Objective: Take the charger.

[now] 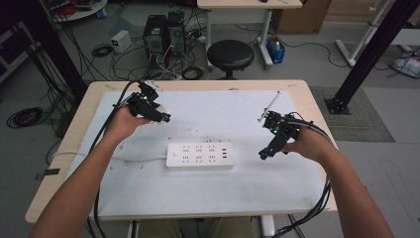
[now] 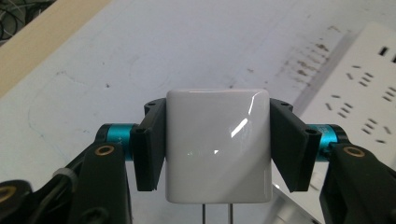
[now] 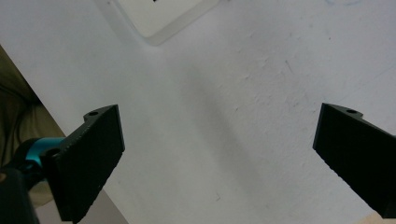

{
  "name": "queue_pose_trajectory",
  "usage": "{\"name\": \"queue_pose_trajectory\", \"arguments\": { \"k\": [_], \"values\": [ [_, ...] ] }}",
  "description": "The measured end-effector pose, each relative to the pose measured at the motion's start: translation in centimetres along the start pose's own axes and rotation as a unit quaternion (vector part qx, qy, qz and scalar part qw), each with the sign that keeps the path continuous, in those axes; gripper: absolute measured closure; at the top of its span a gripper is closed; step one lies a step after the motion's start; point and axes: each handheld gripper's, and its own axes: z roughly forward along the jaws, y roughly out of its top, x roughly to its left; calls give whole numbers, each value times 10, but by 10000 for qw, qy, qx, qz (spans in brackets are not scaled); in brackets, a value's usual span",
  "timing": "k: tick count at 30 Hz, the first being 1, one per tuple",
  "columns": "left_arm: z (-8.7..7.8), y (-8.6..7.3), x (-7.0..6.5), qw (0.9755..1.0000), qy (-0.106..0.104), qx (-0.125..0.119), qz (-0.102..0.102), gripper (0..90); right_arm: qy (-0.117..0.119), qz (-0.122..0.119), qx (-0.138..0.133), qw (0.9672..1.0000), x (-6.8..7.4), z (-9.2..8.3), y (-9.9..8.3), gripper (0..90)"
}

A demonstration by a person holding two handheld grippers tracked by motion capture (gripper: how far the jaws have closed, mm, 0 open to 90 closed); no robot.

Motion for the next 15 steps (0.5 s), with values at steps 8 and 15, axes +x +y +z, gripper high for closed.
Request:
{"name": "queue_pose_trajectory", "arguments": {
  "k": [8, 15],
  "values": [
    [-26, 1, -23, 9988, -405, -112, 256, 424, -6, 139, -165, 9998, 7, -4, 8, 13],
    [-42, 0, -47, 9949, -706, -183, 702, 424, 43, 249, -382, 9990, 11, -5, 13, 13]
  ]
}}
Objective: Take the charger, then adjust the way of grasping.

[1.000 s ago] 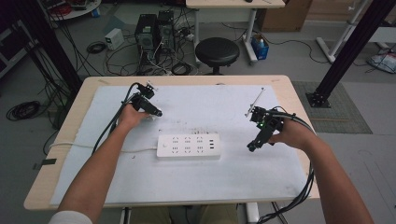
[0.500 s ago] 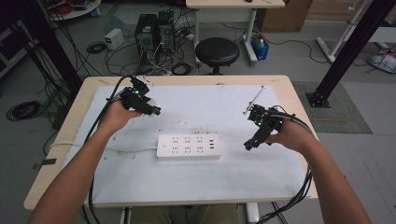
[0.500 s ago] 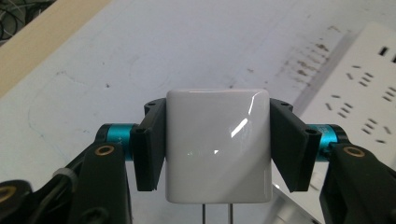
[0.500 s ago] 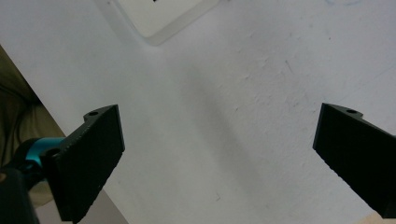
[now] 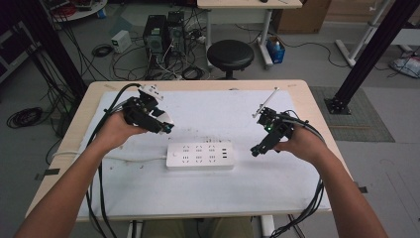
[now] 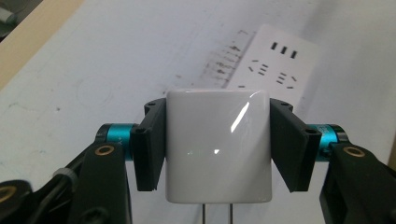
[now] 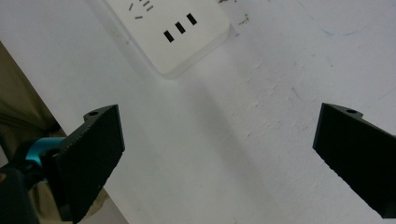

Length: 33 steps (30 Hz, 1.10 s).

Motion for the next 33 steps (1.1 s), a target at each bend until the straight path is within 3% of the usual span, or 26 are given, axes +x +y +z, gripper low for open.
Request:
{"name": "queue_pose_trajectory", "arguments": {
  "k": [8, 17, 25, 30, 33],
  "values": [
    [-9, -5, -17, 9988, -263, -81, 397, 424, -27, 194, -38, 9998, 4, -2, 0, 13],
    [-9, -8, -24, 9983, -331, -56, 484, 424, -82, 132, -5, 9999, 4, -1, 0, 13],
    [-12, -5, -29, 9968, -401, -127, 678, 424, 12, 236, -175, 9996, 6, -4, 1, 13],
    [-11, -2, -31, 9957, -468, -231, 762, 424, 97, 442, -330, 9984, 2, -6, -4, 13],
    [-8, 0, -34, 9945, -520, -271, 866, 424, 200, 709, -412, 9964, 1, -6, -8, 13]
  ]
}}
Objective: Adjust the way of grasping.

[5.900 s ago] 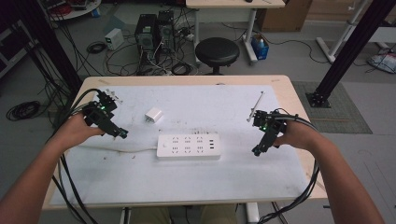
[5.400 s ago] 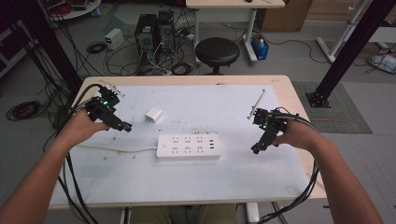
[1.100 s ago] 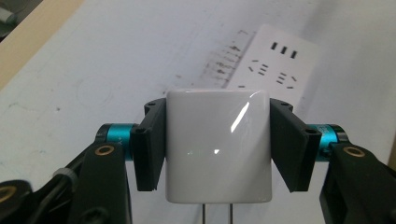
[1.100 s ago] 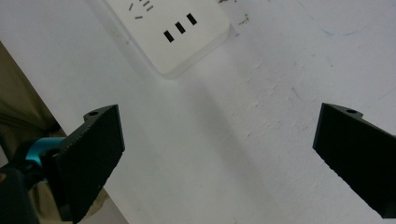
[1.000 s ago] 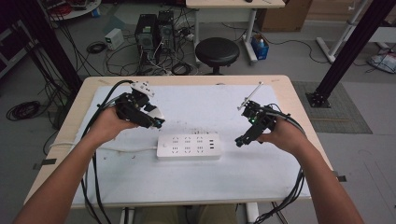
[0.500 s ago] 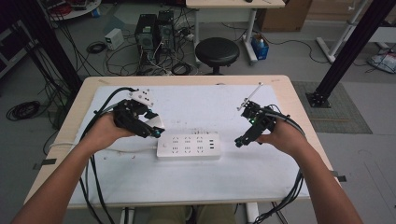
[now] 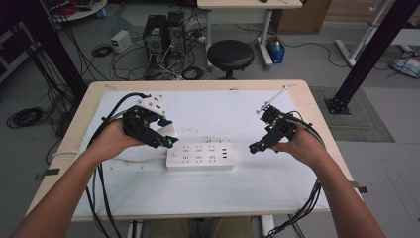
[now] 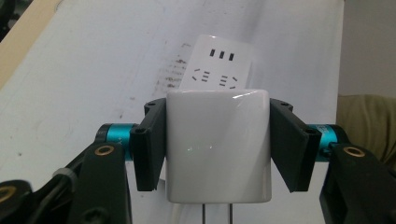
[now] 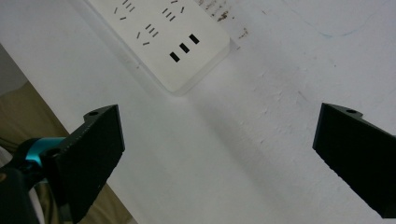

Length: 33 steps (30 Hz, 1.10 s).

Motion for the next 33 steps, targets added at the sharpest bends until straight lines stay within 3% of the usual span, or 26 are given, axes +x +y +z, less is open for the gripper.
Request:
{"name": "queue_pose_trajectory", "arguments": {
  "k": [5, 8, 15, 18, 25, 33],
  "values": [
    [5, 5, -5, 9997, -51, -104, 192, 424, 301, 199, -225, 9991, 4, 3, -1, 14],
    [10, 8, -9, 9995, -100, -165, 248, 424, 341, 335, -304, 9984, 8, 6, 3, 13],
    [22, 17, -18, 9989, -192, -187, 384, 424, 700, 751, -540, 9932, 12, 9, 9, 14],
    [27, 20, -22, 9986, -200, -214, 437, 424, 917, 919, -658, 9893, 14, 9, 10, 15],
    [42, 28, -30, 9980, -255, -239, 531, 424, 1587, 1399, -867, 9735, 16, 12, 11, 15],
    [61, 41, -40, 9973, -171, -154, 704, 424, 1925, 1416, -926, 9666, 29, 18, 21, 40]
  ]
}}
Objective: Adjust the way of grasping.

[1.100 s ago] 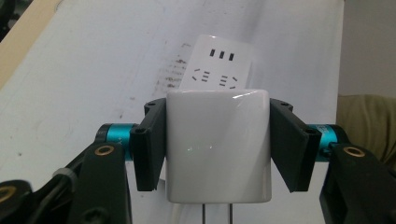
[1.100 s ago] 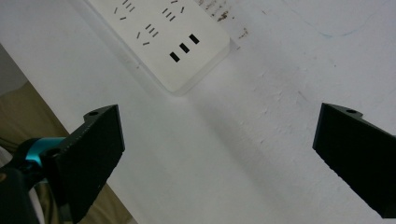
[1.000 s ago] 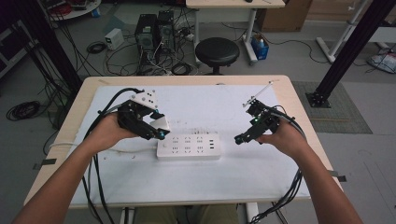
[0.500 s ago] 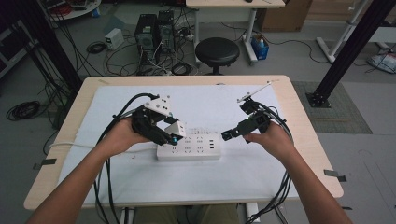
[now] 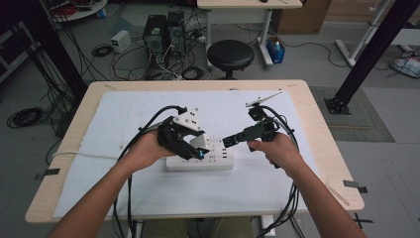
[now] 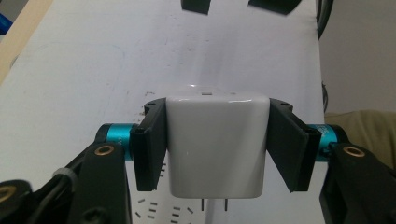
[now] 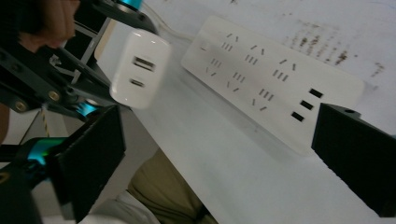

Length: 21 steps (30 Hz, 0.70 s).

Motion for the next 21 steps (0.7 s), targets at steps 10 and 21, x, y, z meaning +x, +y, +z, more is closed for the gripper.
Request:
{"name": "queue_pose_trajectory", "arguments": {
  "k": [10, 21],
  "values": [
    [15, 11, -6, 9999, 66, -33, 127, 424, 77, 157, 81, 9998, 5, 15, 6, 40],
    [22, 19, -12, 9995, 143, -160, 242, 424, 444, 420, 184, 9980, 6, 28, 10, 173]
  ]
}}
